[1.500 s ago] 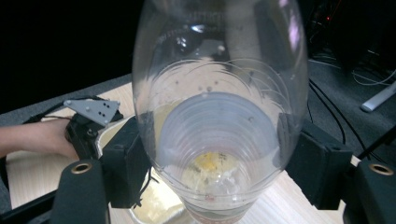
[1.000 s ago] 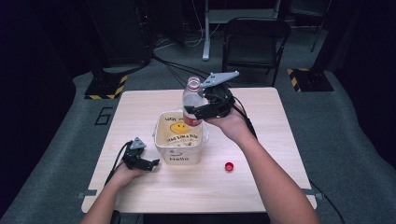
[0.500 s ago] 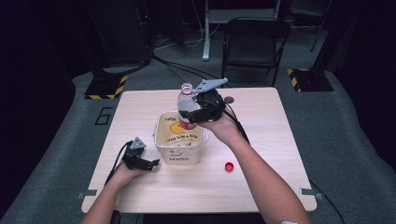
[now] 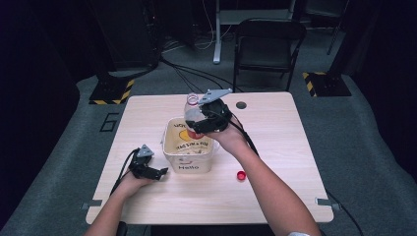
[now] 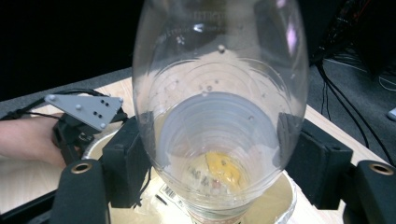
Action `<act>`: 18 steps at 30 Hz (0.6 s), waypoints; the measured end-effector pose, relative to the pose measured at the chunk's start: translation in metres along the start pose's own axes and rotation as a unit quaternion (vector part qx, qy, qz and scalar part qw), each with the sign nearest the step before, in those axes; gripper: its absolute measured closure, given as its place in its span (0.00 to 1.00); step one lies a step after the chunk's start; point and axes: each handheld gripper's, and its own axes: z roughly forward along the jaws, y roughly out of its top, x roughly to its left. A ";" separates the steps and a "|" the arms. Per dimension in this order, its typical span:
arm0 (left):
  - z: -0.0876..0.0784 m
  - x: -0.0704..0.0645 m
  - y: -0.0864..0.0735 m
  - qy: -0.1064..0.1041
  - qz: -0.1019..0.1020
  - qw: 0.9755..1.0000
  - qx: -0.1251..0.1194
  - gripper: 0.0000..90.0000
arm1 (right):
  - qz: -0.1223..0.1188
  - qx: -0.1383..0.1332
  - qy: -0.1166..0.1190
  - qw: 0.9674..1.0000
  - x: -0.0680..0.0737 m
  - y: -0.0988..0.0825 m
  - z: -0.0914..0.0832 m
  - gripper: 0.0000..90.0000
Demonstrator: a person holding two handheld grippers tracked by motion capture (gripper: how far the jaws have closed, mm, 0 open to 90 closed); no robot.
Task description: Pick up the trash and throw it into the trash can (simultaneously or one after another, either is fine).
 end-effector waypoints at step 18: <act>0.000 0.000 0.000 -0.001 0.001 1.000 0.001 0.00 | 0.019 0.014 -0.008 1.000 -0.007 -0.021 0.024 0.31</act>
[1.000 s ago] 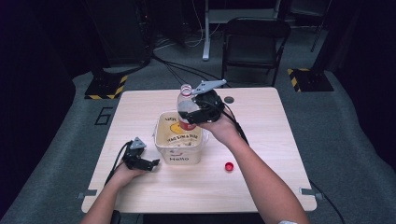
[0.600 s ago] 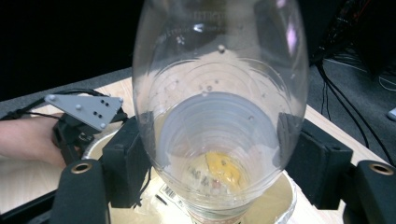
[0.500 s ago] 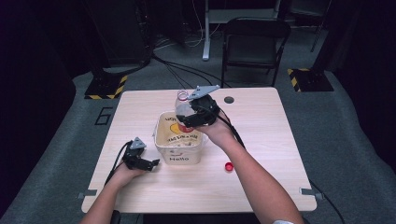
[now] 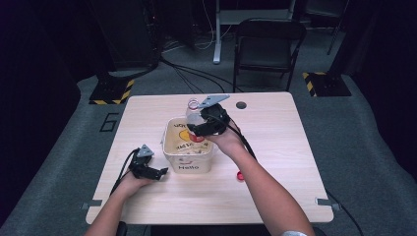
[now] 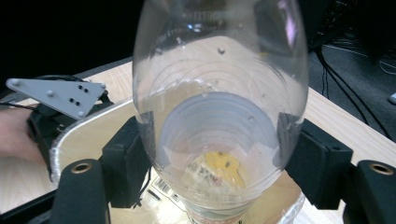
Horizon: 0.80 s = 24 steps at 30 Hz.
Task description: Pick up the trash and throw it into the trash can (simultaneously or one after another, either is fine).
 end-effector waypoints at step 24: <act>0.001 0.000 0.000 0.001 -0.001 1.000 -0.004 0.00 | 0.013 0.026 -0.021 0.999 -0.007 -0.027 0.030 0.31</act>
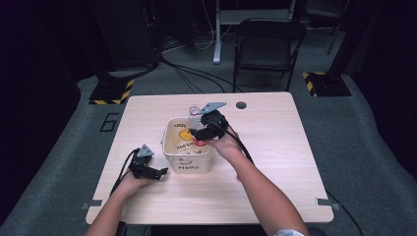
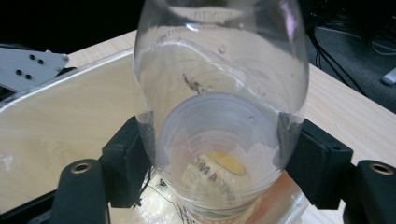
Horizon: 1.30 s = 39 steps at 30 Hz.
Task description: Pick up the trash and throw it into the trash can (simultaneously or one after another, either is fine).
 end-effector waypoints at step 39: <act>-0.001 0.000 0.000 -0.004 -0.001 1.000 0.006 0.00 | 0.018 -0.004 -0.019 1.000 -0.006 -0.008 -0.001 0.27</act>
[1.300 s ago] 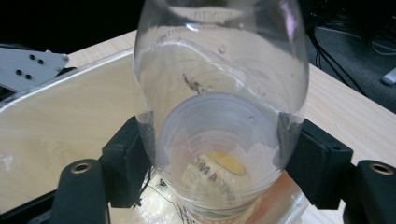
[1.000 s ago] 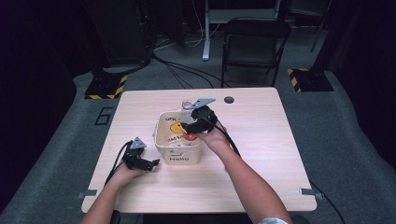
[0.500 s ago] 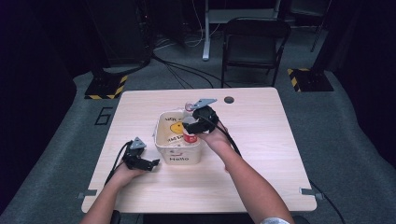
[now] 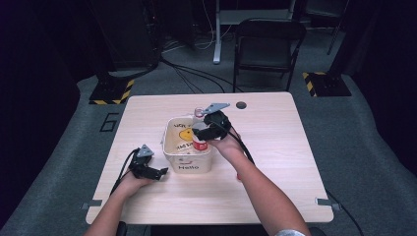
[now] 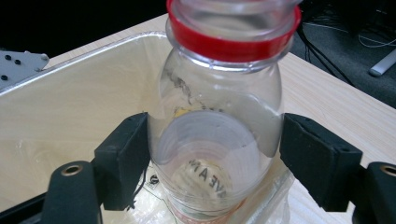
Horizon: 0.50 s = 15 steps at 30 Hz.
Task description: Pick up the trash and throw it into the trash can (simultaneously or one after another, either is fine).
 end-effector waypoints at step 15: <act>0.000 0.000 0.000 -0.002 0.001 1.000 0.002 0.00 | 0.002 -0.024 0.006 1.000 -0.003 0.004 -0.022 0.24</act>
